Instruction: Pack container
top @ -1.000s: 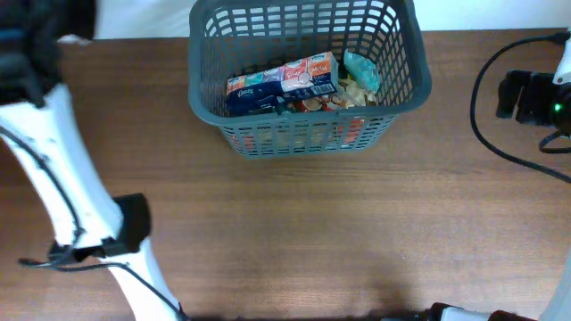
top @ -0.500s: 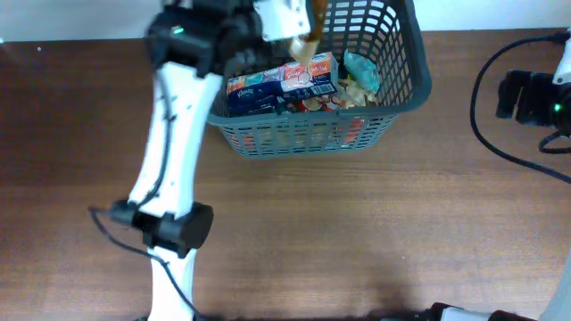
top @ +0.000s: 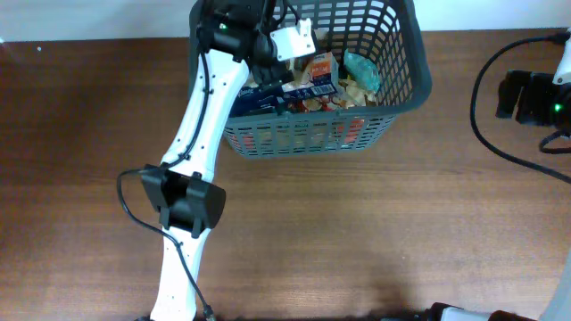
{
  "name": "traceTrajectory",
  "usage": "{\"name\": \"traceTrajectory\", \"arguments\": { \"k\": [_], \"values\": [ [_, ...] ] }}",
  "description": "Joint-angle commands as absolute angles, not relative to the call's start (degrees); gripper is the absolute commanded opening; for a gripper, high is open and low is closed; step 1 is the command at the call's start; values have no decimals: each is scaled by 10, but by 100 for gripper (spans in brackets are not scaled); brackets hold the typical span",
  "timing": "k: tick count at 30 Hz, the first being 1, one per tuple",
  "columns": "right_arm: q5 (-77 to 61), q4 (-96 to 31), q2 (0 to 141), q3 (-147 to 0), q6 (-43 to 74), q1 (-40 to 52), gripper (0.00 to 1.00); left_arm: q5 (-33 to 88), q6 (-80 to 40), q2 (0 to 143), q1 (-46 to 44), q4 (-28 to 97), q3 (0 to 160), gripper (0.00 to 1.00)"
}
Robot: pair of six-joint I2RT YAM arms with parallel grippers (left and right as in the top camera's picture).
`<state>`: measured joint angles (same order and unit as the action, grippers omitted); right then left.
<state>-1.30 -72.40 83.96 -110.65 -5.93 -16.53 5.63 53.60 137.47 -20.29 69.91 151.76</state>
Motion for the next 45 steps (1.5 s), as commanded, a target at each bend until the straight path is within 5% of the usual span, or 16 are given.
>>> {"name": "traceTrajectory", "arguments": {
  "k": [1, 9, 22, 45],
  "values": [
    [-10, -723, 841, -1108, -53, -169, 99, 60, 445, 1322, -201, 705, 1566, 96],
    [-10, -723, 841, -1108, -53, -169, 99, -83, 333, 1194, -181, 808, 1611, 99],
    [-10, -723, 841, -1108, -53, -169, 99, -133, 272, 1113, 28, 906, 1610, 99],
    [-10, -722, 815, -1088, -53, -131, 99, -131, 272, 1113, 44, 912, 1610, 99]
  ]
}}
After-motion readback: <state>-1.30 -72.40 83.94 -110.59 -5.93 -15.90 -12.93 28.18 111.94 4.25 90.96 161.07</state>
